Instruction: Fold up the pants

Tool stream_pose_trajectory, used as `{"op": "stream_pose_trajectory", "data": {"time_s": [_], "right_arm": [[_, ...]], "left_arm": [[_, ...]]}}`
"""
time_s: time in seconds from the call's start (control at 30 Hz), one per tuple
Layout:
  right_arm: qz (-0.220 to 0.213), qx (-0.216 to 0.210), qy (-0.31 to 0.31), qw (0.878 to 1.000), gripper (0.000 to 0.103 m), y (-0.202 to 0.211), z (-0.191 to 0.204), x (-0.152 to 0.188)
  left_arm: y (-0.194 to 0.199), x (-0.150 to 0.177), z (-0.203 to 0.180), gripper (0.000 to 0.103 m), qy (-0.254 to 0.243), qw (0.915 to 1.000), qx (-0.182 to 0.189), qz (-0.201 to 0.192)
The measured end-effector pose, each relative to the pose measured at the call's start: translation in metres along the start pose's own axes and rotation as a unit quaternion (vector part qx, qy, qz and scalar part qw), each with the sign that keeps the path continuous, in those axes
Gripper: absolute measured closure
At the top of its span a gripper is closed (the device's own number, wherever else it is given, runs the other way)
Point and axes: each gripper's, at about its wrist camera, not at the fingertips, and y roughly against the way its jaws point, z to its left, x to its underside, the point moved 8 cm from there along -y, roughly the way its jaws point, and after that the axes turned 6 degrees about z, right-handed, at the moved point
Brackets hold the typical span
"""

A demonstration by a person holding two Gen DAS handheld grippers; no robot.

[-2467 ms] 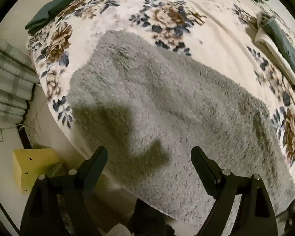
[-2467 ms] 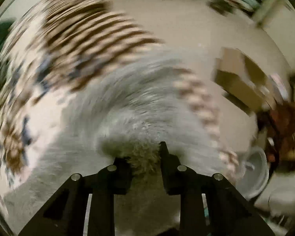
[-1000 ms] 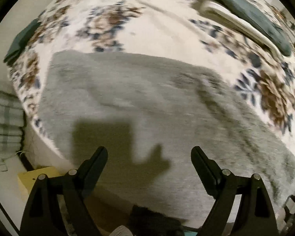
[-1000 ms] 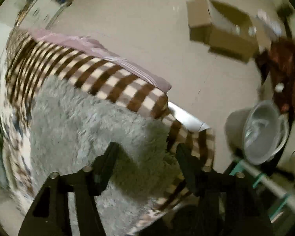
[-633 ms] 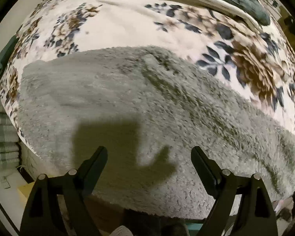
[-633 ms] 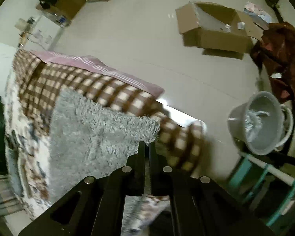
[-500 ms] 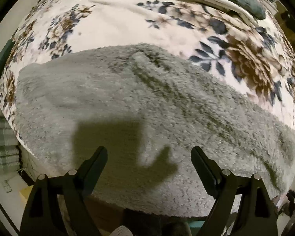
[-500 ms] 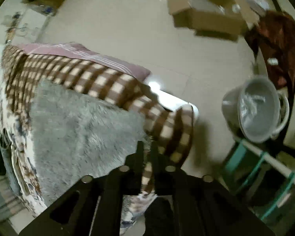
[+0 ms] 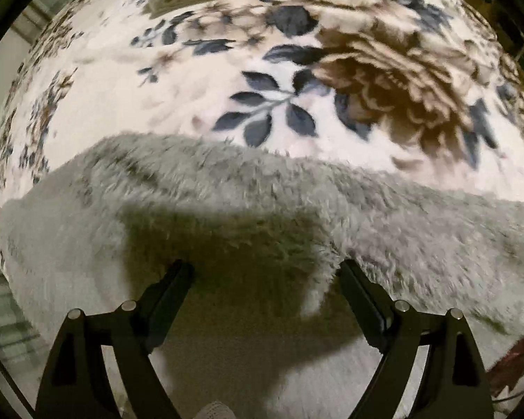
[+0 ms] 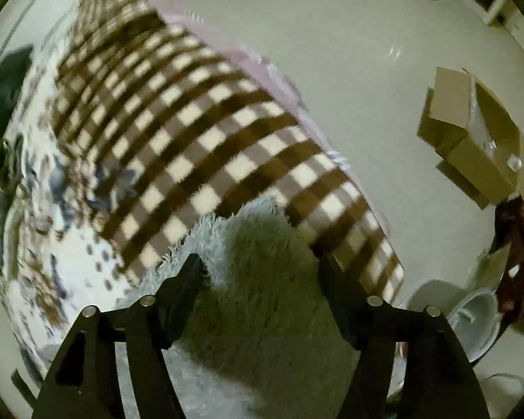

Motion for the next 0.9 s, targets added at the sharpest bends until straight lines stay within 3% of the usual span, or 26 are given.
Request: {"op": "stream_pose_trajectory", "data": {"time_s": [0.03, 0.07, 0.13, 0.2, 0.27, 0.3, 0.33, 0.37, 0.43, 0.53, 0.6, 0.7, 0.8, 0.87, 0.9], "right_arm": [[-0.009, 0.008, 0.009, 1.0, 0.083, 0.002, 0.002, -0.003], [-0.031, 0.027, 0.02, 0.999, 0.09, 0.008, 0.005, -0.008], [-0.066, 0.041, 0.02, 0.997, 0.093, 0.02, 0.006, -0.015], [-0.08, 0.044, 0.014, 0.996, 0.093, 0.025, 0.006, -0.022], [-0.058, 0.033, 0.006, 0.998, 0.093, 0.017, 0.004, -0.022], [-0.041, 0.02, -0.003, 0.999, 0.088, 0.014, 0.003, -0.02], [-0.029, 0.007, -0.012, 0.999, 0.075, 0.013, 0.003, -0.018], [-0.021, -0.008, -0.023, 0.999, 0.069, 0.016, 0.0, -0.013], [-0.046, -0.044, -0.052, 0.997, 0.057, 0.042, -0.015, 0.007], [-0.068, -0.061, -0.098, 0.991, 0.057, 0.069, -0.047, 0.042], [-0.056, -0.081, -0.15, 0.984, 0.057, 0.069, -0.075, 0.083], [-0.021, -0.112, -0.204, 0.972, 0.057, 0.043, -0.094, 0.132], [0.003, -0.154, -0.241, 0.958, 0.057, 0.01, -0.096, 0.155], [0.005, -0.188, -0.26, 0.947, 0.075, -0.012, -0.092, 0.162], [0.0, -0.189, -0.261, 0.947, 0.098, -0.017, -0.088, 0.164]], "left_arm": [[-0.005, -0.003, 0.0, 0.014, 0.002, 1.0, -0.001, 0.005], [-0.01, -0.008, -0.002, 0.013, 0.006, 0.9999, 0.004, 0.01], [-0.013, -0.013, -0.005, 0.011, 0.008, 0.9998, 0.007, 0.014], [-0.012, -0.019, 0.001, 0.011, 0.006, 0.9999, 0.008, 0.014], [-0.008, -0.019, 0.005, 0.011, 0.003, 0.9998, 0.008, 0.018], [-0.003, -0.016, 0.005, 0.011, 0.001, 0.9998, 0.008, 0.017], [0.003, -0.014, 0.004, 0.011, -0.001, 0.9999, 0.008, 0.014], [0.012, -0.01, -0.002, 0.011, -0.005, 0.9999, 0.009, 0.01], [0.027, 0.001, -0.008, 0.011, -0.013, 0.9998, 0.013, 0.002], [0.043, 0.023, -0.018, 0.011, -0.032, 0.9993, 0.02, 0.0], [0.045, 0.041, -0.032, 0.011, -0.045, 0.9986, 0.025, 0.008], [0.031, 0.067, -0.056, 0.011, -0.074, 0.9964, 0.024, 0.033], [0.015, 0.086, -0.08, 0.011, -0.103, 0.9932, 0.02, 0.049], [0.007, 0.098, -0.093, 0.011, -0.124, 0.9905, 0.014, 0.059], [0.003, 0.103, -0.098, 0.011, -0.132, 0.9891, 0.01, 0.064]]}}
